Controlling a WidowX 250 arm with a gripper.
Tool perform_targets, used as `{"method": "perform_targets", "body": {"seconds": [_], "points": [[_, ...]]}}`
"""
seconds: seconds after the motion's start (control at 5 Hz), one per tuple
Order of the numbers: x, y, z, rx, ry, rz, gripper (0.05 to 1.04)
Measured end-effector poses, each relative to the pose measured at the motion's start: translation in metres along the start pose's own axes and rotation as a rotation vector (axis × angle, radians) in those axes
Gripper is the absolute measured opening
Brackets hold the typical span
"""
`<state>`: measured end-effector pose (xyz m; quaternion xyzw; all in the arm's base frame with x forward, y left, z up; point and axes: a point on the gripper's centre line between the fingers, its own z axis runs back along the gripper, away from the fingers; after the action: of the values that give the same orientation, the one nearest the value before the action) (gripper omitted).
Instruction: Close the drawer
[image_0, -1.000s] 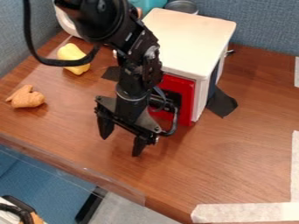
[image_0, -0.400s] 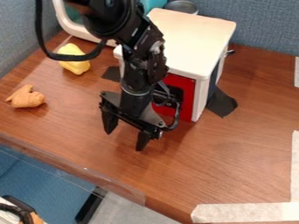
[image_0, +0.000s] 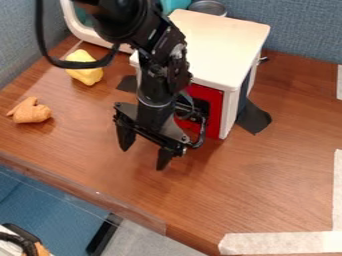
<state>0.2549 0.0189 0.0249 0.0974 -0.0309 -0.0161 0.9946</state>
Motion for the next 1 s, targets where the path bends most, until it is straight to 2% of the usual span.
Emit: {"method": "perform_targets", "body": {"seconds": [0.6,1.0], "points": [[-0.049,-0.003,0.032,-0.077,-0.032,-0.038,1.0],[-0.081,0.001,0.058,-0.103,-0.065,-0.032,1.0]]}}
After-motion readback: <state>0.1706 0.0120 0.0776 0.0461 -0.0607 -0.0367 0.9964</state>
